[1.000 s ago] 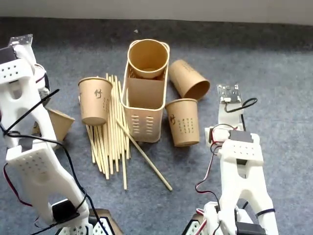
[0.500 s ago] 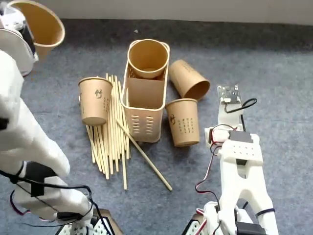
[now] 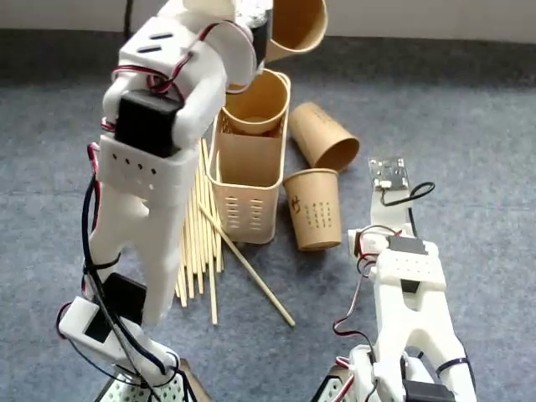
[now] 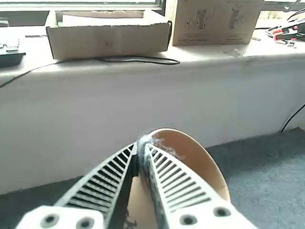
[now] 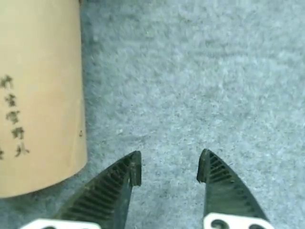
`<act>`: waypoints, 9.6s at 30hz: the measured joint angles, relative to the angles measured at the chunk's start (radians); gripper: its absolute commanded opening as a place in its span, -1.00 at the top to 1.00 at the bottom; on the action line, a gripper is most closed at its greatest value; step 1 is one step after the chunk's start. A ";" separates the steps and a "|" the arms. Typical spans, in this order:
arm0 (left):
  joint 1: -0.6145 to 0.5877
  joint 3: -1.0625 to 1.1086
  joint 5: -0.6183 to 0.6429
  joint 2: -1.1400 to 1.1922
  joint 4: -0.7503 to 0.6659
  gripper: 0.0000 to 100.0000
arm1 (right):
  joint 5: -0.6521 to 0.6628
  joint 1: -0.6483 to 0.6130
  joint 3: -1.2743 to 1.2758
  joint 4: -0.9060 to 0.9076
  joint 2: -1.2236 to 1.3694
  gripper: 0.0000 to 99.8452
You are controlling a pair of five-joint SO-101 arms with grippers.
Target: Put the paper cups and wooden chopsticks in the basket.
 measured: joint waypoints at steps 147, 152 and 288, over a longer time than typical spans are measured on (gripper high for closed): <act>-0.516 0.002 -0.218 0.430 0.466 0.56 | -0.970 -0.084 -1.361 0.192 0.930 0.43; -0.514 0.005 -0.218 0.430 0.465 0.56 | -0.865 -0.120 -1.366 0.192 0.951 0.43; -0.850 0.624 -0.827 0.215 0.758 0.97 | 0.674 0.163 -1.329 0.595 1.026 0.97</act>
